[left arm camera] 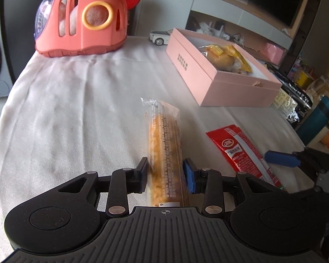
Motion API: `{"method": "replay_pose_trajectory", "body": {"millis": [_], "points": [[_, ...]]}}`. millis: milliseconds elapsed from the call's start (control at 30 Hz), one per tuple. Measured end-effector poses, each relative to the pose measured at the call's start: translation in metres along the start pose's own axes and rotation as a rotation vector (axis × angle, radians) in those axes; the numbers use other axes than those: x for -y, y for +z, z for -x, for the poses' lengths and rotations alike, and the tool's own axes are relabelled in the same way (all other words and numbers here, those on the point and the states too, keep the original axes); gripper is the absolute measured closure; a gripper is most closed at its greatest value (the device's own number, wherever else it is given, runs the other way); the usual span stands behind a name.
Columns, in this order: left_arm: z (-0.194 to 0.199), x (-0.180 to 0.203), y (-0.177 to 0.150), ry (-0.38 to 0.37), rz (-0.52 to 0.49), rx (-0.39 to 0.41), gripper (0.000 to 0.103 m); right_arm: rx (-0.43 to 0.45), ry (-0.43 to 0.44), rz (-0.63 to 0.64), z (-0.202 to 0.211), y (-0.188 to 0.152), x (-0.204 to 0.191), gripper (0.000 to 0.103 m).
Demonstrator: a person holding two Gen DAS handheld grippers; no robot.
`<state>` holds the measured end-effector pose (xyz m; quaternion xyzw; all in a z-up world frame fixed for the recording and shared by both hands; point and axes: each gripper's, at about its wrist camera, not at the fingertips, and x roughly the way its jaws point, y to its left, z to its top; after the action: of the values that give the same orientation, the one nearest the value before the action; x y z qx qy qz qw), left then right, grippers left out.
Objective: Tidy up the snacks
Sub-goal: 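Lift both packets and lower them into the pink box, opening both tools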
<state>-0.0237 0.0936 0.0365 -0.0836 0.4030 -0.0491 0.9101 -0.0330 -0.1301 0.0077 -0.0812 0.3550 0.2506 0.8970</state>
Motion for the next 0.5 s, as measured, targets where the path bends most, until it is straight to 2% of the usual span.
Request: {"method": "replay_pose_trajectory", "body": {"millis": [167, 367, 500], "points": [[0.000, -0.007, -0.001, -0.030, 0.041, 0.012, 0.064, 0.012, 0.047, -0.014, 0.002, -0.006, 0.005, 0.006], [0.001, -0.023, -0.005, -0.098, 0.126, 0.036, 0.064, 0.008, 0.082, 0.023, 0.004, -0.005, 0.007, 0.007], [0.001, -0.023, -0.005, -0.103, 0.146, 0.041, 0.065, 0.013, 0.075, 0.028, -0.003, 0.002, 0.006, 0.008]]}}
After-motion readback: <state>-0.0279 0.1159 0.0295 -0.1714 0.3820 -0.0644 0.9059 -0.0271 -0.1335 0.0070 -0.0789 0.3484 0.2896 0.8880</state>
